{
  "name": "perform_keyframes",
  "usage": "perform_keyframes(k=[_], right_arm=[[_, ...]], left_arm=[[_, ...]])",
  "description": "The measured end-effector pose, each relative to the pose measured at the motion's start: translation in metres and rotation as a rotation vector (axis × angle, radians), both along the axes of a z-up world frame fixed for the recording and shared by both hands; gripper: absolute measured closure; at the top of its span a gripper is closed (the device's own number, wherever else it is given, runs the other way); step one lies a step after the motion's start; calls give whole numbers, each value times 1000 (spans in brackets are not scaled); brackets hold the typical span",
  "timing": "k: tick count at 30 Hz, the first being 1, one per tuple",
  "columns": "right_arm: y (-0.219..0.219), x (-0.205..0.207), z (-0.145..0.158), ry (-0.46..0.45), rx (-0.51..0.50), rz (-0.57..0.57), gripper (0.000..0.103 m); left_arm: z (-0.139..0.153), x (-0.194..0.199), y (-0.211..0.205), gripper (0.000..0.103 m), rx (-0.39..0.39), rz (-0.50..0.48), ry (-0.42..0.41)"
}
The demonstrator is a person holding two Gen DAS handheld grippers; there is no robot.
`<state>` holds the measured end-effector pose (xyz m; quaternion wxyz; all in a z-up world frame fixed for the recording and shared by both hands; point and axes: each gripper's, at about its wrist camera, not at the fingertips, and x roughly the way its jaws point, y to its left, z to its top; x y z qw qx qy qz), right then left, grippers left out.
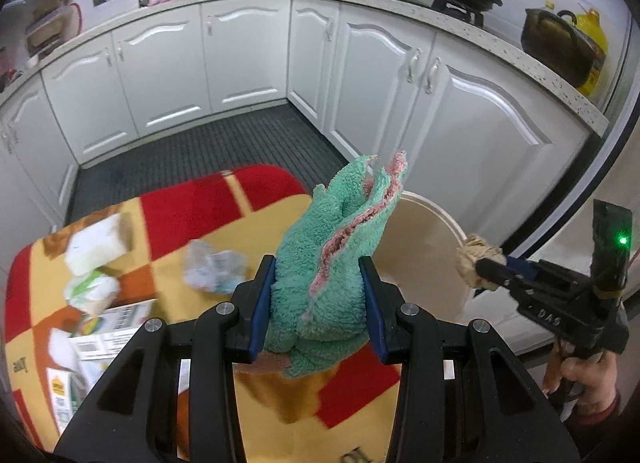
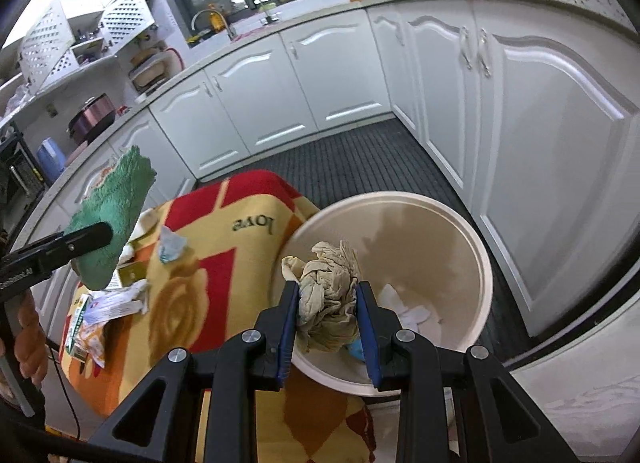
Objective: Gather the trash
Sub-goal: 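Carry the green towel and beige paper ball over the bin with both grippers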
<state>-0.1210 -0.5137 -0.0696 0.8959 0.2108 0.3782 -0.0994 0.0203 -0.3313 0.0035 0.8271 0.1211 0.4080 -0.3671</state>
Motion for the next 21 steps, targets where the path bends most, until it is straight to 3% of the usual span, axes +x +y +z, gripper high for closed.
perform_keyframes(k=[9, 21], right_arm=[[-21, -3, -19, 32, 12, -37, 76], [-38, -3, -35, 60, 27, -69, 76]], left_arm=[[-28, -5, -57, 65, 28, -22, 51], [-49, -10, -94, 65, 75, -26, 37]])
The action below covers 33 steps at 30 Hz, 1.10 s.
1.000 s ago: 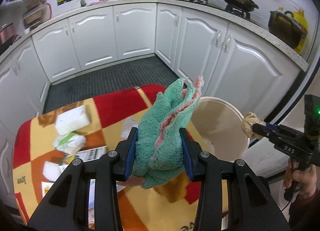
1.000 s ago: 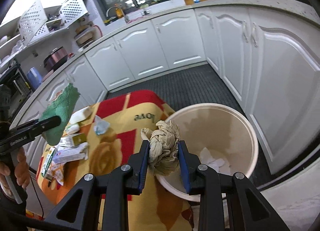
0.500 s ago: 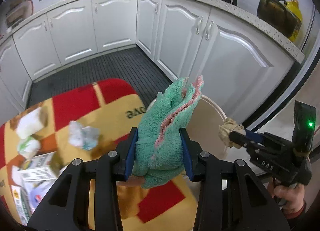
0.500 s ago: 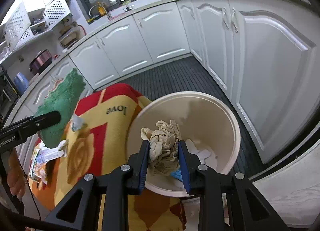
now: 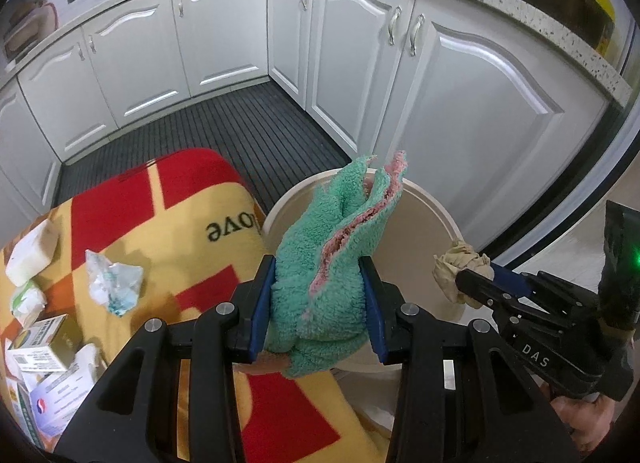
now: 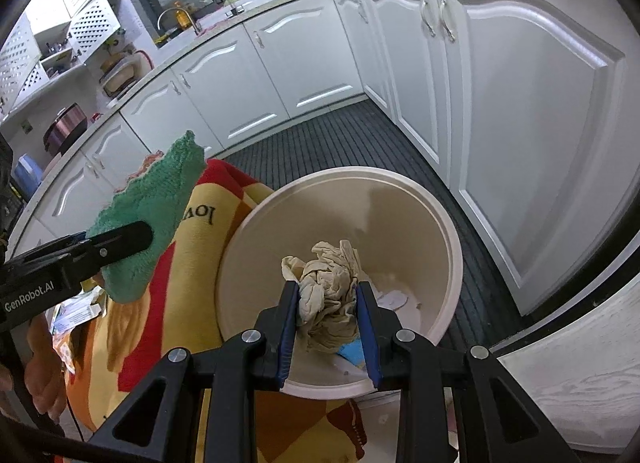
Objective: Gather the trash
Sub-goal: 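Carry the green towel and beige paper ball over the bin with both grippers, then open both grippers to drop the towel and paper ball into the bin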
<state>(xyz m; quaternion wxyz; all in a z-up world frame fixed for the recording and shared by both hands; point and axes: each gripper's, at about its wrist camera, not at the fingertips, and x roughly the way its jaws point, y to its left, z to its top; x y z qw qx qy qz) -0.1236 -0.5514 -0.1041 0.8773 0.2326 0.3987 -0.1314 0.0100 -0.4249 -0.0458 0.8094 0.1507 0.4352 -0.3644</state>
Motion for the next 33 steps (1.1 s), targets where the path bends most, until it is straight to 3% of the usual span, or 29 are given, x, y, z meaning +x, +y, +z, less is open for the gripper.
perform_keyframes(k=[8, 13, 15, 16, 19, 26, 33], right_arm=[[-6, 9, -7, 17, -26, -24, 76], [-8, 16, -15, 31, -22, -42, 75], [-9, 22, -18, 51, -42, -57, 61], [-10, 23, -20, 49, -42, -63, 49], [-13, 23, -22, 55, -22, -67, 48], [-10, 10, -19, 64, 4, -78, 48], [10, 0, 2, 23, -31, -56, 40]], left_arm=[[-14, 5, -15, 65, 3, -8, 30], [-28, 13, -22, 61, 0, -7, 99], [-34, 16, -24, 57, 8, 3, 130], [-37, 19, -25, 56, 9, 8, 147], [-39, 21, -21, 46, -6, 19, 164], [-26, 15, -4, 45, -24, 46, 151], [-1, 0, 36, 45, -25, 101, 40]])
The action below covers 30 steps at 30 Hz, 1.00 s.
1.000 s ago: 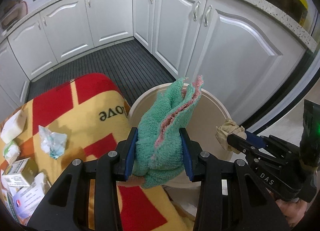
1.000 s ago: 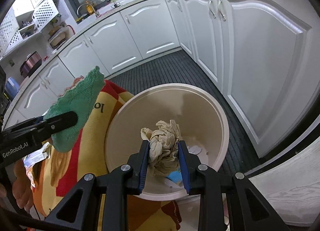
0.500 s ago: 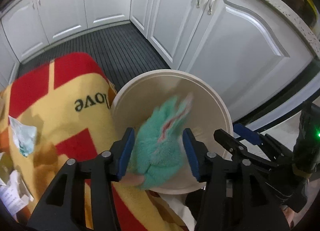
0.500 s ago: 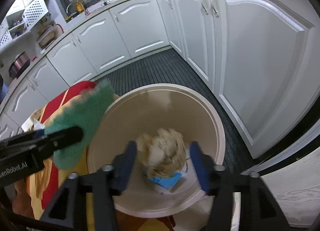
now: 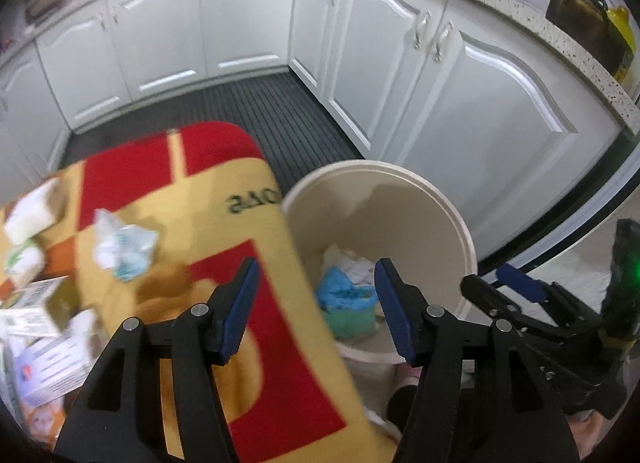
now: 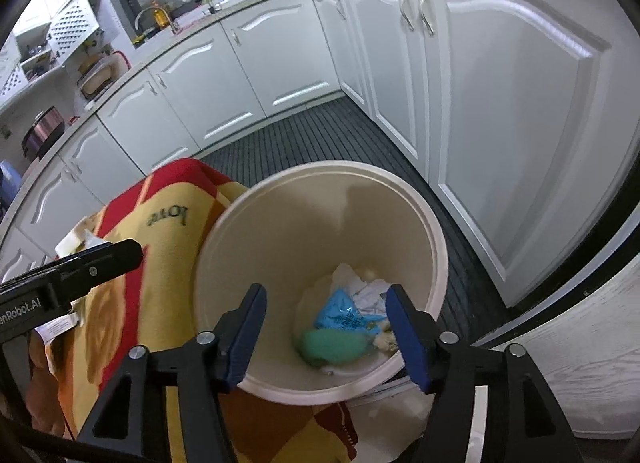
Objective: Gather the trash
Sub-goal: 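Open both grippers to drop the towel and paper ball into the bin, then move both open grippers back over the table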
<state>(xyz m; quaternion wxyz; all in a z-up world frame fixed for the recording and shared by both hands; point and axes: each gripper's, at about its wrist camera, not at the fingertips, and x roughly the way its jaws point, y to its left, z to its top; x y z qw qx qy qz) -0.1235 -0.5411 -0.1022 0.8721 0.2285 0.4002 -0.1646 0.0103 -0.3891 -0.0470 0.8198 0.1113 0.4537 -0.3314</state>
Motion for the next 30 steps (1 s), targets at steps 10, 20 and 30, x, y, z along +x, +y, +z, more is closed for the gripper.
perform_keyframes(k=[10, 20, 30], right_arm=[[59, 12, 37, -67, -36, 103, 35], [124, 37, 46, -76, -33, 242, 32], [180, 68, 40, -47, -23, 373, 31]], left_arm=[[21, -10, 74, 45, -16, 79, -47], [37, -6, 177, 45, -31, 180, -37], [24, 14, 298, 39, 30, 355, -15]])
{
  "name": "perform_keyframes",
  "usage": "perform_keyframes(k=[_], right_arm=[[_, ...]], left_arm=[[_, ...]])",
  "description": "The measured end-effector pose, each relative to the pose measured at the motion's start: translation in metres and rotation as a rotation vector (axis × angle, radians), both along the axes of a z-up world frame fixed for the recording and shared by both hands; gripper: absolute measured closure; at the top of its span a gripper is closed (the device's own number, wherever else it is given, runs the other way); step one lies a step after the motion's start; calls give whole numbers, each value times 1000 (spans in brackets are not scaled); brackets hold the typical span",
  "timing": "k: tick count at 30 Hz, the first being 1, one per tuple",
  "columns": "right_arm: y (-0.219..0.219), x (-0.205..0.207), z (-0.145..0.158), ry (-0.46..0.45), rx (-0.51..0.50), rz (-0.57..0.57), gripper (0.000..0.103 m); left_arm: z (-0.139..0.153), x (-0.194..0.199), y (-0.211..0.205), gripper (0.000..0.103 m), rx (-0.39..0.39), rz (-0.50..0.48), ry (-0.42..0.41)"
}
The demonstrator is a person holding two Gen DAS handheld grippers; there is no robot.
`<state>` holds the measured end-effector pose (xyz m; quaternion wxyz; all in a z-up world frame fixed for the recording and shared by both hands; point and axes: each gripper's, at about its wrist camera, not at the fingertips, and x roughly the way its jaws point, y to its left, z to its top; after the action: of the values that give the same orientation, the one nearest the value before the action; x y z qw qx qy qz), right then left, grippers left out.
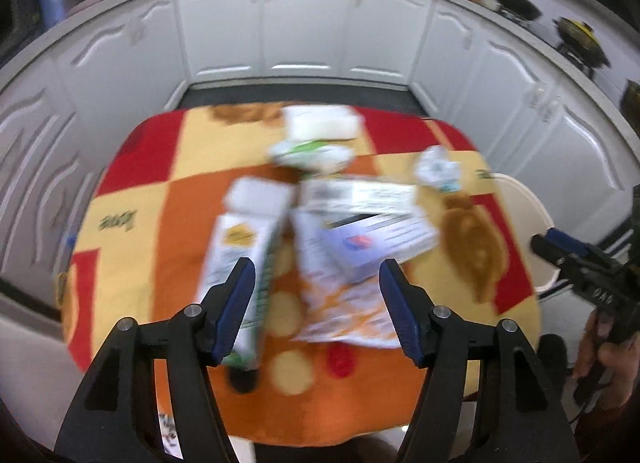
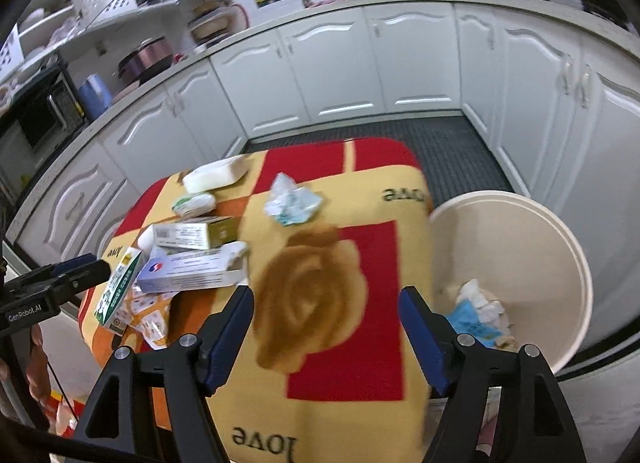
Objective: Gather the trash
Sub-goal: 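Move both open grippers back over the table, then grasp the white milk carton with the left gripper while the right grasps the clear plastic wrapper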
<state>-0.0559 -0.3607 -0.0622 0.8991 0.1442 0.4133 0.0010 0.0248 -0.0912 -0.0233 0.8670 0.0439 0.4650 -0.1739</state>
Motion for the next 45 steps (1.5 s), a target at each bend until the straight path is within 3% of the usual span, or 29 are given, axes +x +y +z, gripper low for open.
perform_keyframes(k=[8, 16, 21, 28, 30, 32, 34, 35, 45], right_arm=[[20, 20, -6, 34, 4, 22, 30], [31, 40, -4, 27, -15, 42, 28], [29, 75, -9, 25, -34, 35, 23], [26, 130, -35, 57, -47, 28, 23], [26, 141, -46, 74, -55, 32, 27], [27, 147, -54, 83, -50, 41, 61], [26, 145, -55, 73, -38, 42, 67], [26, 142, -51, 62, -27, 48, 76], [15, 82, -11, -38, 37, 74, 79]], left_arm=[[-26, 12, 34, 34, -37, 17, 58], [-51, 37, 32, 34, 14, 18, 79], [-60, 49, 29, 34, 48, 17, 67], [-71, 59, 31, 36, 35, 8, 84], [-71, 58, 34, 50, -6, 0, 98], [-70, 55, 36, 50, -11, 4, 98], [-66, 51, 37, 50, 5, 8, 77], [-64, 48, 38, 50, 9, 10, 66], [-16, 24, 44, 50, -25, 9, -22]])
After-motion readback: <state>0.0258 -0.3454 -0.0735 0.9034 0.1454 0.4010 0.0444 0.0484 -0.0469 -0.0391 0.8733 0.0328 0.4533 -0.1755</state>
